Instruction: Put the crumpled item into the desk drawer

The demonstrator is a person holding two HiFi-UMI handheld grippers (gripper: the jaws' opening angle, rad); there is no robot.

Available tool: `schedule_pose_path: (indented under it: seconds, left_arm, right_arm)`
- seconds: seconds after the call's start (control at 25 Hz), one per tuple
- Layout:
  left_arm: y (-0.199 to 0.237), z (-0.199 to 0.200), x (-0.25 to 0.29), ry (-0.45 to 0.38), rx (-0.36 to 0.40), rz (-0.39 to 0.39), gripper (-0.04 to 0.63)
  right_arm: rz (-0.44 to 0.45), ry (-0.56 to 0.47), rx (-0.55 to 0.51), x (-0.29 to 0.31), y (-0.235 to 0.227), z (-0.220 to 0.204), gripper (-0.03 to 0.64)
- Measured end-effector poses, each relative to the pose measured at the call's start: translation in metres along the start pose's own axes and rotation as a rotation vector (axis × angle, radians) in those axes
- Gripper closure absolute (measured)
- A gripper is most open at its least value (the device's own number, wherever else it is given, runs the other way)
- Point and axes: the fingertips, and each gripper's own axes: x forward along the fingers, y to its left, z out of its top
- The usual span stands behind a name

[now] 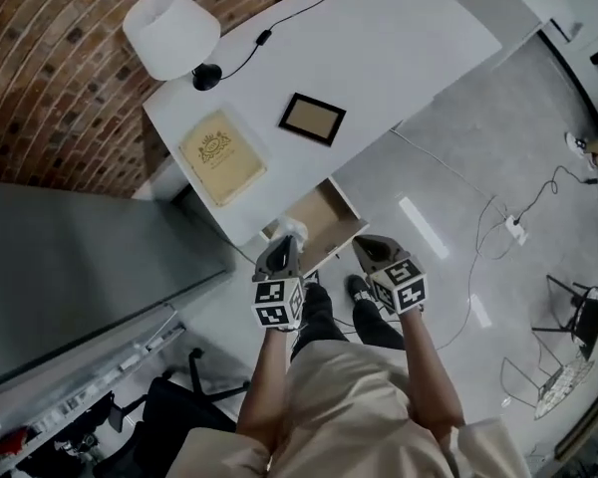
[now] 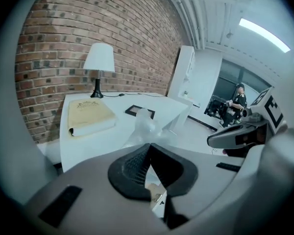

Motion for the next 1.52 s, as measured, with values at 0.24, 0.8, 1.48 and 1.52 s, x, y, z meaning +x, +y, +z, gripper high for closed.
schedule_pose_path:
  seconds: [0.24, 0.8, 1.48, 1.52]
  left_arm:
    - [-0.014, -0.033, 0.048, 0.099, 0.112, -0.121, 0.578]
    - [-0.026, -0.111, 0.118, 0.261, 0.306, -0.301, 0.578]
    - [-0.008, -0.216, 0.22, 0.39, 0.427, -0.313, 0.578]
    - [-0.008, -0.224, 0.227, 0.404, 0.437, -0.316, 0.578]
  right_arm:
    - [-0.089, -0.035, 0.112, -0.011, -0.023, -0.016, 0.591]
    - [-0.225, -0.122, 0.335, 0.025, -0.043, -0.085, 0.591]
    - [-0.315, -0.151, 0.505, 0.053, -0.068, -0.199, 0.591]
    - [-0.319, -0.149, 0.517, 0.053, -0.068, -0.204, 0.591]
